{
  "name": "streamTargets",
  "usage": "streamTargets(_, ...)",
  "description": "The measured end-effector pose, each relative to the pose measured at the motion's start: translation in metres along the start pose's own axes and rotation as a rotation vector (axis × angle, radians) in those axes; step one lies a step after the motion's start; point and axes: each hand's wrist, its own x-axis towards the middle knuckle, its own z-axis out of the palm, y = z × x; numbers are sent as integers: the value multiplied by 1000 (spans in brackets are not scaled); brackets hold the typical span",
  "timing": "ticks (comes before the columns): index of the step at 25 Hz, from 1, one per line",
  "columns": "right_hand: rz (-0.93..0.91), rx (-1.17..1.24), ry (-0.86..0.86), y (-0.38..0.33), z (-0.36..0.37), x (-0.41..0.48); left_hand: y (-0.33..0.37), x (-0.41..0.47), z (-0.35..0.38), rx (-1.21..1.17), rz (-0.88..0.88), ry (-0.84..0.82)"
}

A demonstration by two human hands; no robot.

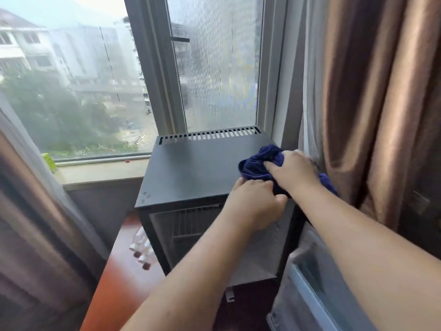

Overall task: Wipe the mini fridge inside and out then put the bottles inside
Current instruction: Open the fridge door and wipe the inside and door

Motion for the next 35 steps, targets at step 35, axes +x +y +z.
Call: streamTargets(35,-10,311,176,-30,-173,-261,25,-228,-55,-628,350,168)
